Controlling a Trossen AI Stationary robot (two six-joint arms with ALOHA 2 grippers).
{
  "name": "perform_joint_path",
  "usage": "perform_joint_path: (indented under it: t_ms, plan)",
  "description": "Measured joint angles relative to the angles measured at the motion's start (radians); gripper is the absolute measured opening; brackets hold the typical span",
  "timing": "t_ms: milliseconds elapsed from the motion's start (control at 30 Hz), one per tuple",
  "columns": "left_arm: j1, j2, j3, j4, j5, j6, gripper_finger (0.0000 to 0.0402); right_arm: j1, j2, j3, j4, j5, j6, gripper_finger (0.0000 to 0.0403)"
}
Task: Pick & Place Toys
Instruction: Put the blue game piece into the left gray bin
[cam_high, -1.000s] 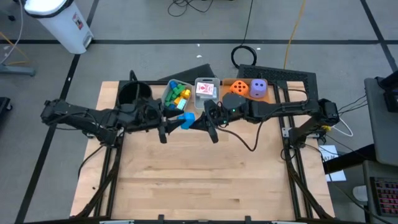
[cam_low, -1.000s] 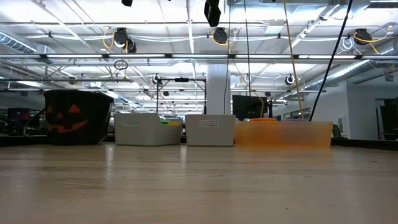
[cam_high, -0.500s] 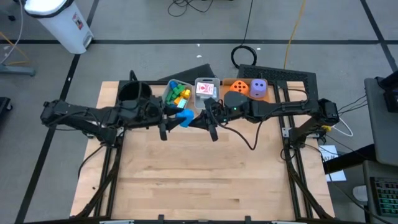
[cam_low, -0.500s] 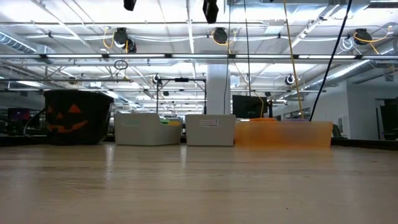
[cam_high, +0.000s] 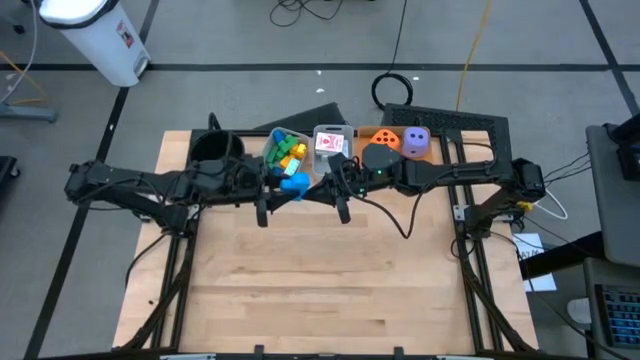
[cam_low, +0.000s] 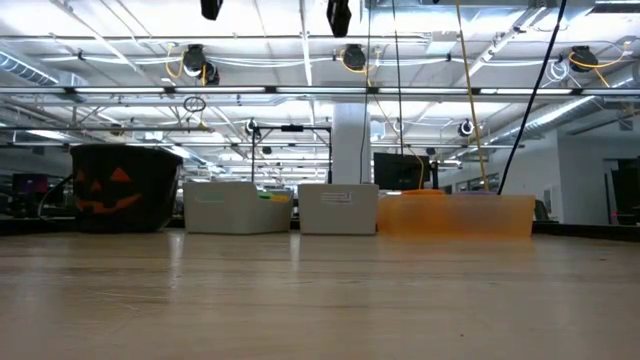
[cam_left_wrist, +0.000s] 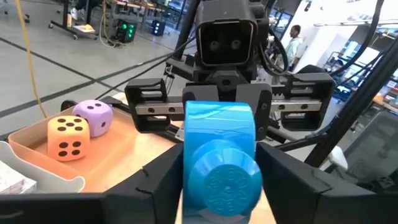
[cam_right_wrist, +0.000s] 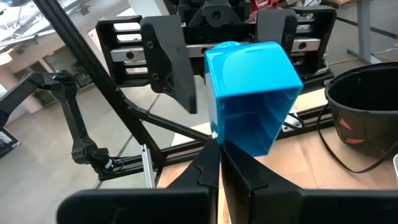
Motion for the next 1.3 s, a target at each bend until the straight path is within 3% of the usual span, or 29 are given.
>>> perform_joint_path:
  t_ms: [200,567,767,900,1167,1300]
  plan:
    - [0.008,0.000,0.000,-0.011,0.007,-0.004,0.0138,0.000,0.000,0.000,0.001,-0.001,0.002,0.0000]
    - [0.011,0.000,0.000,-0.007,0.014,0.008,0.0134,-0.003,0.000,0.000,0.007,-0.032,-0.018,0.0008]
    - [0.011,0.000,0.000,-0.011,0.015,0.013,0.0134,-0.021,0.001,0.000,0.036,-0.056,-0.019,0.0070]
    - [0.018,0.000,0.015,-0.032,0.015,0.016,0.0134,-0.064,0.001,0.000,0.048,-0.163,0.008,0.0128]
    - [0.089,0.008,0.252,-0.420,0.002,0.039,0.0134,-0.181,0.001,0.000,0.046,-0.462,0.184,0.0193]
    - [0.161,0.033,0.359,-0.615,0.000,0.023,0.0134,-0.215,-0.020,0.000,0.025,-0.518,0.188,0.0198]
